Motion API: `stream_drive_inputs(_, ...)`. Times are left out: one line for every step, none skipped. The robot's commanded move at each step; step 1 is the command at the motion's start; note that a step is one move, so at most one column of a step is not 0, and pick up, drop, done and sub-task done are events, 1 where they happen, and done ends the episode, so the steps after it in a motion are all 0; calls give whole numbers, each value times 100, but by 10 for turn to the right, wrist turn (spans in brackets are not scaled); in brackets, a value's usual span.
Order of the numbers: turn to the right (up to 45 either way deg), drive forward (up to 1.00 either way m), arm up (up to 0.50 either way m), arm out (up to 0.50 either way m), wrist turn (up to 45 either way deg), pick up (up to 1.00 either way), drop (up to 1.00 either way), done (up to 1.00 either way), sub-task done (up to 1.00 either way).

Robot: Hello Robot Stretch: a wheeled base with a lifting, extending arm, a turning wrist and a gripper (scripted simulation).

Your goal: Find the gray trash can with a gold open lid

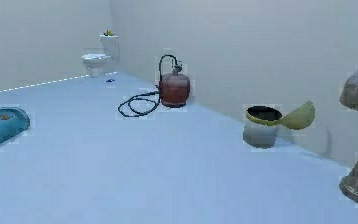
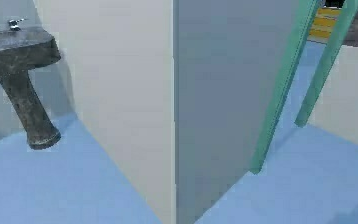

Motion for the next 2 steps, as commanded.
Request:
stream_drive_inputs(330,0,0,0,0,0,0,0,0)
stream_drive_inputs(0,65,0,0,0,0,0,0,0)
